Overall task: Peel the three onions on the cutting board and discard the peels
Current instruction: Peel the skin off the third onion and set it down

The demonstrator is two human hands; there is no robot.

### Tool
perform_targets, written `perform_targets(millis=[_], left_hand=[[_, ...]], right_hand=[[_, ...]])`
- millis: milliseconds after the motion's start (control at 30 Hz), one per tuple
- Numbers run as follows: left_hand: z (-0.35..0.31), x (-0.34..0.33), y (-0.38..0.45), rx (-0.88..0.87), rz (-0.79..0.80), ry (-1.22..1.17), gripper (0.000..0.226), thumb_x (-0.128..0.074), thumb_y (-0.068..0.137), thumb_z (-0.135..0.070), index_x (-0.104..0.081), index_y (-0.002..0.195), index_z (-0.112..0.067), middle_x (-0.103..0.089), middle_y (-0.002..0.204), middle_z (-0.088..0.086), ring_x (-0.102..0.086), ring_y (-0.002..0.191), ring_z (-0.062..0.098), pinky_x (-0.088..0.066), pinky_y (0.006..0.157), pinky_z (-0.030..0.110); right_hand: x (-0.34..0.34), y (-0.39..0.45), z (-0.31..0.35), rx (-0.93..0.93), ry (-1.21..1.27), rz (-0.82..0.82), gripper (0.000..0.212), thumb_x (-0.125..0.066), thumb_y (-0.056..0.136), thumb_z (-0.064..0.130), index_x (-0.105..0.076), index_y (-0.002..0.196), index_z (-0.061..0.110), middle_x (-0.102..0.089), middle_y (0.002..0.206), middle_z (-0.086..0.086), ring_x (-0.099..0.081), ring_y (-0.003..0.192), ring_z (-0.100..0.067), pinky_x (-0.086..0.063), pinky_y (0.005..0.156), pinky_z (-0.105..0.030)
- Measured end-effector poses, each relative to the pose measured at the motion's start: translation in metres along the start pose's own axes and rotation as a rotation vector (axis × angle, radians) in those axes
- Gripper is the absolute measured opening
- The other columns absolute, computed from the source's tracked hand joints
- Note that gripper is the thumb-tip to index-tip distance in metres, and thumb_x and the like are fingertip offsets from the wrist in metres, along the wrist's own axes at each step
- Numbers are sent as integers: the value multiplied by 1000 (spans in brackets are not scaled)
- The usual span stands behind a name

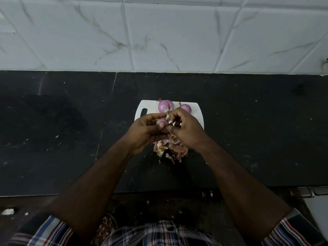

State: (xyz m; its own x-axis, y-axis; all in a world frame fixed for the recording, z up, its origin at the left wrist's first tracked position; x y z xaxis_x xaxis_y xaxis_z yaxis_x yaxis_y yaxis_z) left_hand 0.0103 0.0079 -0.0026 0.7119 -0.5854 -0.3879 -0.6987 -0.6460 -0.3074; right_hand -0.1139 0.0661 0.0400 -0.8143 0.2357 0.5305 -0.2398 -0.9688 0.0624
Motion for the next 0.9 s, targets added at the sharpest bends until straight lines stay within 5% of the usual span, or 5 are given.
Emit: perform_targets(millis=[200,533,900], left_hand=[[0,-2,1,4,-28,8,46,-66,84,-5,-60,130,-4,-71,107,12,-72,92,26,-61,82,38],[5,-7,5,18,-37,19,34,-58,96,-1,-60,130,-4,-70,111,15,-71,94,26,-60,85,40],[0,0,5,18,-74,24,35,-65,92,-7,-61,127,-6,-70,110,16,-71,98,28,-61,85,40]], right_hand=[[2,0,-1,14,-23,-33,33,-68,87,4,-48,79,29,-56,80,12,-53,72,9,-40,66,-6],[3,2,-6,-2,-20,51,27,-66,88,3,-47,81,21,-52,77,8,-48,66,5,-40,64,-12],[12,-5,-13,-10,149,-219,26,-81,78,11,-62,91,23,-69,91,8,-68,87,-7,-57,81,-30]])
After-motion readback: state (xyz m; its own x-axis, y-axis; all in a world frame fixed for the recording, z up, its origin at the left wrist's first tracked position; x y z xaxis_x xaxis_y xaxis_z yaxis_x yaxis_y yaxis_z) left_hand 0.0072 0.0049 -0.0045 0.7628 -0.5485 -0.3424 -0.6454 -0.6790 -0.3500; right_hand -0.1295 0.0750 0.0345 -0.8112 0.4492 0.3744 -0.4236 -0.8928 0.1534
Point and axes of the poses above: each hand's wrist, its own y-axis towards the middle knuckle, its own x-axis out of the back of the hand, z = x × y, the point moved 7 cm from there along y, towards the middle knuckle
